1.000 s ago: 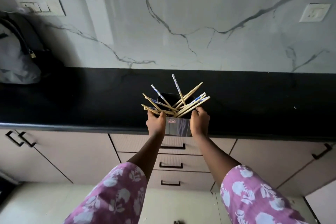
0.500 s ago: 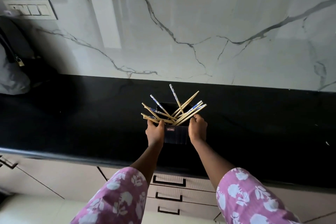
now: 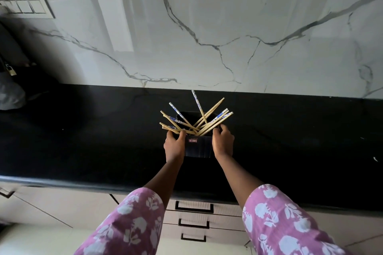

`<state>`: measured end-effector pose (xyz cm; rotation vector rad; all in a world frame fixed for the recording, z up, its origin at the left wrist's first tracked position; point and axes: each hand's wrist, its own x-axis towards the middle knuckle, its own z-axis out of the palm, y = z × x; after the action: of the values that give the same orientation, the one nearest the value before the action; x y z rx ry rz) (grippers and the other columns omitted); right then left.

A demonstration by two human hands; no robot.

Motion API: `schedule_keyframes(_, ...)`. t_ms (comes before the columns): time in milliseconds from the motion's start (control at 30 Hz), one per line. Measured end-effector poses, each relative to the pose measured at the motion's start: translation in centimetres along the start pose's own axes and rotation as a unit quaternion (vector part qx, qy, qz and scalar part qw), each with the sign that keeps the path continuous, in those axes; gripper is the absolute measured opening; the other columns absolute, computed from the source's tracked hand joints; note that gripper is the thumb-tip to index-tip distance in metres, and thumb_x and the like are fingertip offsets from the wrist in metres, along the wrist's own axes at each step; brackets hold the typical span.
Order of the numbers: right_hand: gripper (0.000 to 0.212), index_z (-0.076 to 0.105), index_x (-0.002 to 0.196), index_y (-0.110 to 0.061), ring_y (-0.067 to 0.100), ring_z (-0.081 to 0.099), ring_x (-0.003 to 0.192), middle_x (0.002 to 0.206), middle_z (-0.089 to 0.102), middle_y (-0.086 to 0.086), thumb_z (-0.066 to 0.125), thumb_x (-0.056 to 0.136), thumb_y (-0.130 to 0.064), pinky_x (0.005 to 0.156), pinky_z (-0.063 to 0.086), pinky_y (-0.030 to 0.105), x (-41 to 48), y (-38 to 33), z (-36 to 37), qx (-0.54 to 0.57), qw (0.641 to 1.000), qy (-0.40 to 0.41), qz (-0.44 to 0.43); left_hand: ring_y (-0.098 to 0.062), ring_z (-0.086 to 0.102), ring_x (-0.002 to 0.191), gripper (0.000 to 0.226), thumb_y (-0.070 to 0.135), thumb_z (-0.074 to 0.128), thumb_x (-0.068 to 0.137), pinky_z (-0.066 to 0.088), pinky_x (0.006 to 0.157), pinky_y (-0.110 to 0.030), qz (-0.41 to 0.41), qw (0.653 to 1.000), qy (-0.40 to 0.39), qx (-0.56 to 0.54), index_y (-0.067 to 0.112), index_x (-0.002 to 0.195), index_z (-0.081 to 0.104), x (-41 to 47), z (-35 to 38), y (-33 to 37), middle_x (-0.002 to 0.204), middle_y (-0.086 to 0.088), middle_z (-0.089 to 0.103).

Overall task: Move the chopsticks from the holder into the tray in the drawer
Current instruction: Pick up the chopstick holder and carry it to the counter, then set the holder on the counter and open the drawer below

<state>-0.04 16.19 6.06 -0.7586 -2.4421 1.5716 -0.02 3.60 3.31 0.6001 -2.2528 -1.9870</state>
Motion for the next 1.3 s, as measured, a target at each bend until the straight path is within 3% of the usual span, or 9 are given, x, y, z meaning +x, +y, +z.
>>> schedule_keyframes(233,0.037,0.050,0.131,-0.004,0.032,0.053,0.122,0.132,0.056,0.018,0.042,0.096,-0.014,0.101,0.042,0.037,-4.5,2.9,-0.6,-0.027,0.988,0.126,-0.080,-0.024,0.046,0.129,0.059,0.038,0.054,0.092,0.036,0.110,-0.039,0.020,0.999,-0.009,0.023,0.012,0.142,0.039,-2.7,-2.2,-1.2,0.138,-0.009,0.050)
schedule_keyframes(400,0.033,0.061,0.120,-0.002,0.033,0.061,0.112,0.121,0.065,0.017,0.049,0.090,-0.002,0.095,0.048,0.037,-10.0,7.0,-1.1,-0.056,0.966,0.179,-0.176,-0.019,0.053,0.119,0.041,0.020,0.050,0.095,0.038,0.090,-0.022,0.099,0.993,-0.011,0.061,0.010,0.135,0.046,-8.2,-4.1,-4.1,0.129,-0.007,0.057)
schedule_keyframes(533,0.029,0.073,0.095,-0.002,0.029,0.073,0.081,0.092,0.075,0.014,0.065,0.070,0.010,0.069,0.058,0.034,-14.3,11.8,-1.1,-0.129,0.934,0.188,-0.276,-0.021,0.054,0.119,0.035,0.012,0.044,0.097,0.039,0.092,-0.021,0.203,0.965,-0.055,0.155,0.008,0.131,0.051,-12.3,-5.6,-7.9,0.128,-0.009,0.059)
schedule_keyframes(667,0.031,0.074,0.080,-0.007,0.025,0.071,0.060,0.071,0.075,0.009,0.077,0.055,0.010,0.050,0.055,0.026,-18.0,15.4,-0.9,-0.228,0.929,0.123,-0.263,-0.023,0.055,0.119,0.035,0.011,0.036,0.100,0.041,0.094,-0.023,0.259,0.931,-0.106,0.233,0.007,0.129,0.054,-14.8,-6.9,-11.3,0.128,-0.010,0.060)
schedule_keyframes(833,0.035,0.063,0.118,-0.005,0.028,0.060,0.113,0.120,0.066,0.011,0.052,0.085,-0.001,0.094,0.049,0.033,-19.0,18.2,0.5,-0.311,0.924,-0.054,-0.217,-0.028,0.052,0.121,0.038,0.003,0.037,0.096,0.044,0.099,-0.036,0.292,0.857,-0.191,0.379,0.006,0.130,0.054,-14.5,-7.4,-15.0,0.130,-0.014,0.057)
schedule_keyframes(1033,0.030,0.071,0.074,-0.009,0.018,0.070,0.067,0.070,0.071,0.003,0.081,0.047,-0.001,0.062,0.057,0.022,-15.3,20.3,3.1,-0.370,0.887,-0.127,-0.244,-0.039,0.064,0.098,0.036,-0.010,0.050,0.077,0.053,0.084,-0.042,0.274,0.805,-0.219,0.479,-0.005,0.108,0.066,-10.7,-5.4,-18.8,0.109,-0.020,0.066)
schedule_keyframes(1167,0.032,0.074,0.090,-0.007,0.020,0.072,0.082,0.088,0.075,0.006,0.066,0.058,-0.010,0.076,0.059,0.026,-11.4,22.5,5.5,-0.439,0.837,-0.163,-0.282,-0.032,0.042,0.131,0.048,0.000,0.040,0.093,0.029,0.111,-0.036,0.265,0.769,-0.227,0.535,-0.001,0.140,0.039,-8.7,-3.1,-20.1,0.143,-0.016,0.044)
schedule_keyframes(1233,0.033,0.076,0.088,-0.007,0.016,0.073,0.083,0.088,0.076,0.006,0.052,0.067,-0.016,0.078,0.059,0.025,-10.1,22.9,6.5,-0.456,0.821,-0.200,-0.280,-0.024,0.031,0.138,0.049,0.007,0.031,0.098,0.019,0.114,-0.029,0.251,0.760,-0.239,0.549,0.005,0.147,0.028,-7.6,-2.3,-20.9,0.150,-0.009,0.034)
schedule_keyframes(1300,0.020,0.077,0.075,-0.011,0.011,0.073,0.072,0.074,0.075,0.001,0.065,0.061,-0.018,0.070,0.057,0.019,-9.2,23.3,7.4,-0.468,0.811,-0.198,-0.289,-0.021,0.032,0.138,0.047,0.012,0.030,0.099,0.019,0.113,-0.025,0.245,0.759,-0.243,0.552,0.011,0.146,0.031,-6.5,-1.4,-21.9,0.149,-0.005,0.037)
